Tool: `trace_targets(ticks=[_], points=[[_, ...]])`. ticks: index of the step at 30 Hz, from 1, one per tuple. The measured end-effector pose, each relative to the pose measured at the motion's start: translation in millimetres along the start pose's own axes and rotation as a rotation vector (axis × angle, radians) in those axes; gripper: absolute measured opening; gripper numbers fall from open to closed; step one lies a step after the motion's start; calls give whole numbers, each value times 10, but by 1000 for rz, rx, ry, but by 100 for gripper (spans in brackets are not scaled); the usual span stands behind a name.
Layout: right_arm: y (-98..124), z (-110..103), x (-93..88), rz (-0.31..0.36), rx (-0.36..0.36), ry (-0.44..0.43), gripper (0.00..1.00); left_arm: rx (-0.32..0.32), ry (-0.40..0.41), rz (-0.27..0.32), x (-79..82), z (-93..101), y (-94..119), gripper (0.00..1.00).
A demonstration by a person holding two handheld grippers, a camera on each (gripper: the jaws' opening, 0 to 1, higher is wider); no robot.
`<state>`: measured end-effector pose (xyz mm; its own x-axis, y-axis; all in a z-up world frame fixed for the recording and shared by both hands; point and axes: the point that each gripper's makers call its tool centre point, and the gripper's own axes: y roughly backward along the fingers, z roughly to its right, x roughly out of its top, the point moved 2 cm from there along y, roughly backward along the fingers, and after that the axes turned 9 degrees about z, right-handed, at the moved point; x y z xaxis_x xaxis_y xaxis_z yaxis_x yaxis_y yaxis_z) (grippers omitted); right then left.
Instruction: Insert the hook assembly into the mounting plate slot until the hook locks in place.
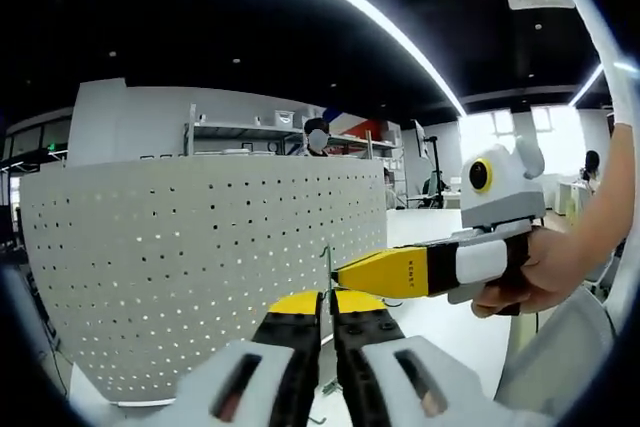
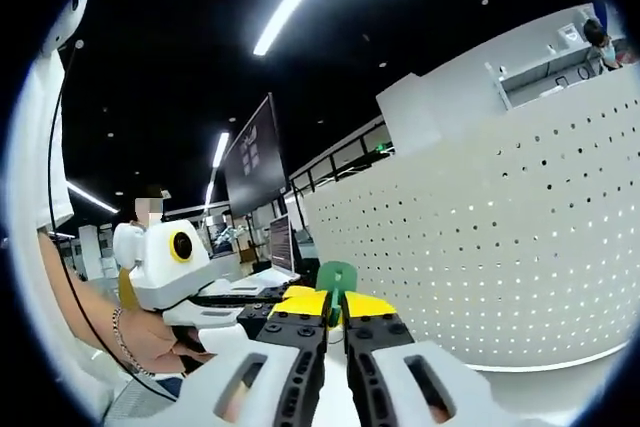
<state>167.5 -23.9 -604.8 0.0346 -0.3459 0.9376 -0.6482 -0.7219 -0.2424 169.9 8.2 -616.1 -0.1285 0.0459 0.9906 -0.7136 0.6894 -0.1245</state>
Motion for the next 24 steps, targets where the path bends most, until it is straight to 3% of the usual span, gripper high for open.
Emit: trace_targets(ticks=[17, 19, 21, 24], points=[[4, -16, 1, 7, -13, 3, 1, -1, 30, 5, -1, 7, 9, 5], [9, -13, 11, 11, -16, 9, 1, -2, 25, 1, -12, 5, 11, 11], [16, 4, 26, 14, -20, -2, 1, -5, 37, -4, -40, 4, 9, 31], [30, 25, 45, 15, -24, 3, 1, -12, 47, 1, -50, 0, 17, 43]])
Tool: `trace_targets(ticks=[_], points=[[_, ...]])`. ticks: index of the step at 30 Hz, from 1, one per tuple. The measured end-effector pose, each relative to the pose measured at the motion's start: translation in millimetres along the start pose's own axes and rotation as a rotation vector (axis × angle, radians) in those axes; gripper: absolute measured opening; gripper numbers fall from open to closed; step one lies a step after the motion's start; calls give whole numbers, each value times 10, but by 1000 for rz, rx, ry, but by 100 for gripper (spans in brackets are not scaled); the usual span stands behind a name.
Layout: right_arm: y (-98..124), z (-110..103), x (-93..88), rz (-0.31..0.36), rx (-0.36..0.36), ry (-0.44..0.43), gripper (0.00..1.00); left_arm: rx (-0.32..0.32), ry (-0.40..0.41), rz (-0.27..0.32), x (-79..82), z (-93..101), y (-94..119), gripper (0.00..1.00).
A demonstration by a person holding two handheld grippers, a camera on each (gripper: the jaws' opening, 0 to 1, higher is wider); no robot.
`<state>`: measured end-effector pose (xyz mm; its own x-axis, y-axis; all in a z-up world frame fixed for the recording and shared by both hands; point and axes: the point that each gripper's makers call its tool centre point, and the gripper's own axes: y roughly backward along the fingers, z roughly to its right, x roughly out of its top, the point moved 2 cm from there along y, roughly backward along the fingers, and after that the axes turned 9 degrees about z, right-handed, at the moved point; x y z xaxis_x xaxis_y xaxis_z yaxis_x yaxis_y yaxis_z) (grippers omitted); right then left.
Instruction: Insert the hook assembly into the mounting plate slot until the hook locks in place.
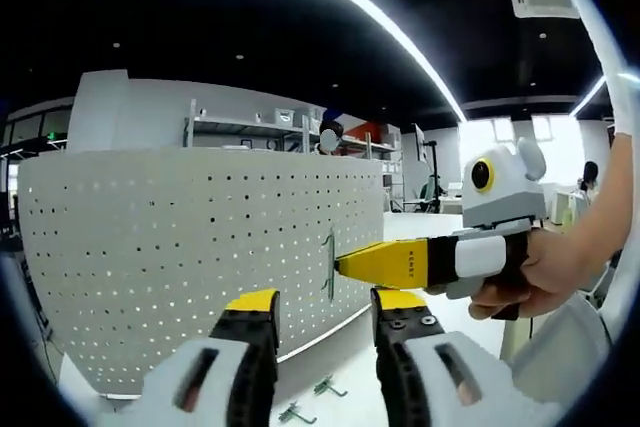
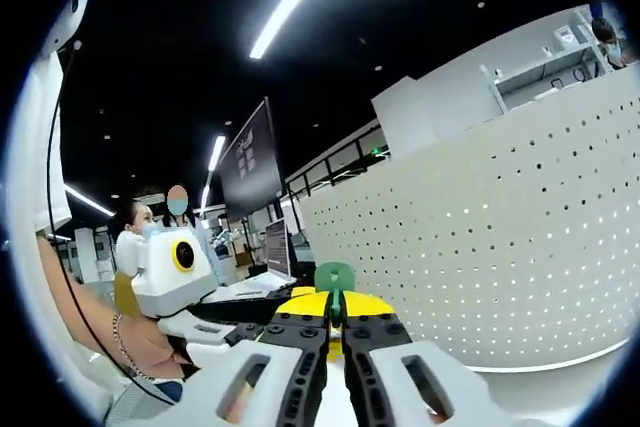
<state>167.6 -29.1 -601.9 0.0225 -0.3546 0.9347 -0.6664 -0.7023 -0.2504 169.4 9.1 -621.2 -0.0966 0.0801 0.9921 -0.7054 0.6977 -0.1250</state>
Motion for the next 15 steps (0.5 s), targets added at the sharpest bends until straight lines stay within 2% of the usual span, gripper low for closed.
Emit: trace_targets(ticks=[2, 7, 13, 15], points=[[5, 17, 7, 3, -5, -7, 1, -3, -19, -17, -28, -6, 4, 49], [16, 25, 6, -3, -6, -8, 1, 5, -9, -46, -115, -44, -5, 74], [30, 44, 9, -2, -12, -12, 1, 3, -18, -66, -164, -58, -11, 93], [30, 44, 11, -2, -13, -13, 1, 2, -19, -73, -179, -61, -5, 95]])
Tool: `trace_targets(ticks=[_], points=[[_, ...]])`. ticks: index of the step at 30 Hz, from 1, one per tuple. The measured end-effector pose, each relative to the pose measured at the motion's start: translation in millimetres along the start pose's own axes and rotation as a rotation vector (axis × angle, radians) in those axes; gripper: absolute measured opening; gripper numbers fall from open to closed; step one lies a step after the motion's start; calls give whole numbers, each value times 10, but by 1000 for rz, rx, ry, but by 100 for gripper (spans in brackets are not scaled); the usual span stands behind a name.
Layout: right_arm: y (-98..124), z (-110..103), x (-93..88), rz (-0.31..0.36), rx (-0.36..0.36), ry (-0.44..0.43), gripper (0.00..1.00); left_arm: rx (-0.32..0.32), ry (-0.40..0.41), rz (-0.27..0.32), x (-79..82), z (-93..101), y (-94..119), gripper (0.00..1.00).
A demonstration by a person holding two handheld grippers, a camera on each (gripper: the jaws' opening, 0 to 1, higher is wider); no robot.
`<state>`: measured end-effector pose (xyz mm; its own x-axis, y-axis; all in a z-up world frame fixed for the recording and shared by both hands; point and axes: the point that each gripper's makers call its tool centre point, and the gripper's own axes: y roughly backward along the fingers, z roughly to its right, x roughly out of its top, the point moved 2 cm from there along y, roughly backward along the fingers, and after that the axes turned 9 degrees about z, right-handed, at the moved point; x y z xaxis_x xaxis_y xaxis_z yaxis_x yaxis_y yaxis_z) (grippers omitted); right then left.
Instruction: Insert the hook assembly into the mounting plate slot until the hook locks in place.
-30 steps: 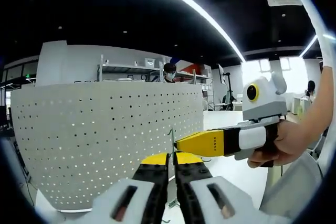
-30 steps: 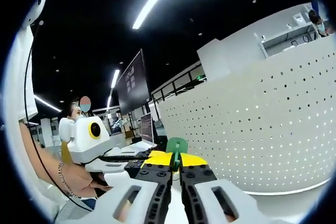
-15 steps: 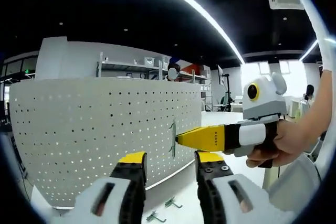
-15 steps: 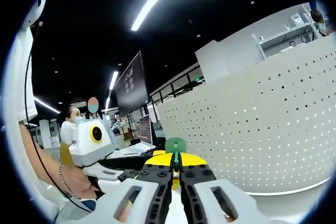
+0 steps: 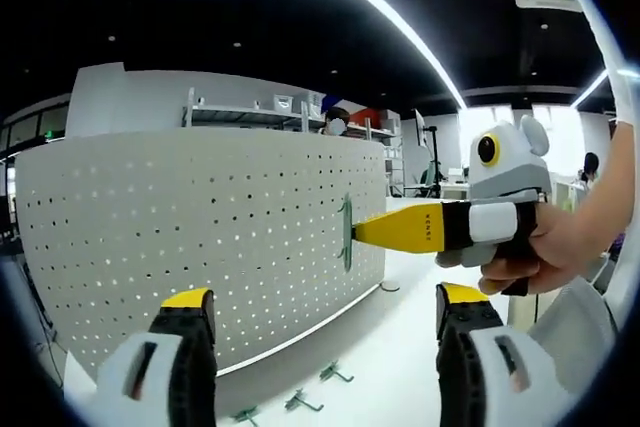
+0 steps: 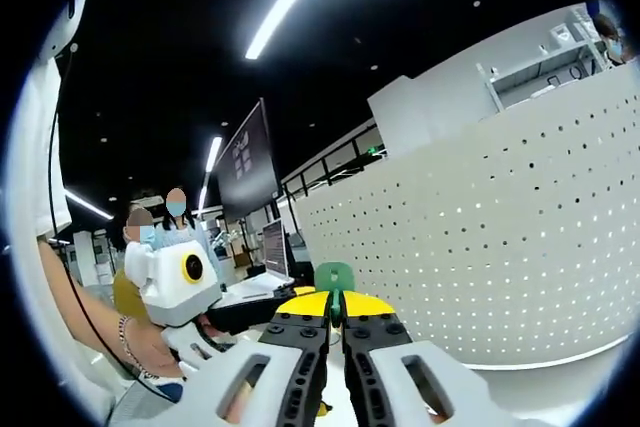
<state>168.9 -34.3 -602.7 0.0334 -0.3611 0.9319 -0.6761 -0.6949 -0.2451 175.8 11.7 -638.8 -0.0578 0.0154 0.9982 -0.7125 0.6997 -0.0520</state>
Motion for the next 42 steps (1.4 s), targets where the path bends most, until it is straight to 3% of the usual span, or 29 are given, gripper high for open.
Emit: trace_targets(ticks=[6, 11, 21, 42], points=[[-17, 11, 33, 4, -8, 12, 1, 4, 1, -3, -18, -5, 6, 92], [-69, 178, 228, 1, -109, 179, 1, 13, 18, -24, -100, -27, 55, 89], [-187, 357, 481, 31, -147, 209, 1, 9, 35, -75, -274, -29, 242, 86], [-442, 716, 688, 41, -273, 270, 1, 23, 60, -121, -447, -105, 662, 85]])
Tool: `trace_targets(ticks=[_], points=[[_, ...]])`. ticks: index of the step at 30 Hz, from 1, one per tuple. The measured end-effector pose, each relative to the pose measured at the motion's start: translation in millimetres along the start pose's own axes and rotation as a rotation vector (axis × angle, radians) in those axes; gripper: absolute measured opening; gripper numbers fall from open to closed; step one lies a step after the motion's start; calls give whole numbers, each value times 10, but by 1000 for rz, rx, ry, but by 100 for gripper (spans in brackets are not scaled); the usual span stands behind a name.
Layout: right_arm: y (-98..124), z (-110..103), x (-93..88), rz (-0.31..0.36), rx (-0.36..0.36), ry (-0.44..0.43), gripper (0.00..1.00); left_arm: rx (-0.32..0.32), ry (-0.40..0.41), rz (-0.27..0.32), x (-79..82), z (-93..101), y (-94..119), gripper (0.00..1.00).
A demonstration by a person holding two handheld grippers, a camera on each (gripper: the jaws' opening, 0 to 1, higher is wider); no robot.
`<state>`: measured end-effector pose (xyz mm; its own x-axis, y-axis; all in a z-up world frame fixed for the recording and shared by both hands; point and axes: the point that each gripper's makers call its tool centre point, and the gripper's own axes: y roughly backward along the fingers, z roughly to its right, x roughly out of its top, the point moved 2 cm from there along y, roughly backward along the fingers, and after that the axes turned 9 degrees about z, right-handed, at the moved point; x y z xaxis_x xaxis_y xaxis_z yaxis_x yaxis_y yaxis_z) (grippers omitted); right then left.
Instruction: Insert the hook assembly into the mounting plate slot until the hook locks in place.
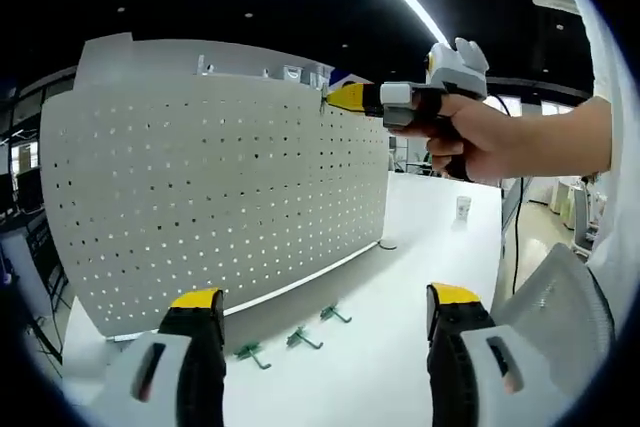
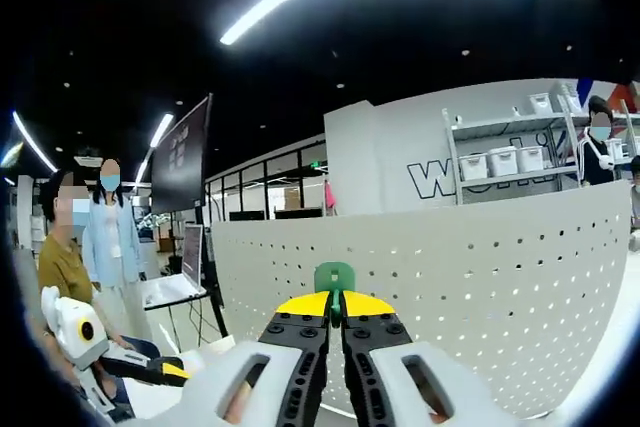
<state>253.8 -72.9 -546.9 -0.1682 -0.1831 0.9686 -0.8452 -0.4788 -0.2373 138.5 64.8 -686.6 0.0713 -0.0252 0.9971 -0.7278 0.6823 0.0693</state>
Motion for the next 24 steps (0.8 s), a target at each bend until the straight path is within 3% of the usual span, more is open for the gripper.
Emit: trace_targets(ticks=[24], points=[[-423, 166, -72, 14, -127, 54, 1, 9, 24, 1, -71, -79, 276, 85]])
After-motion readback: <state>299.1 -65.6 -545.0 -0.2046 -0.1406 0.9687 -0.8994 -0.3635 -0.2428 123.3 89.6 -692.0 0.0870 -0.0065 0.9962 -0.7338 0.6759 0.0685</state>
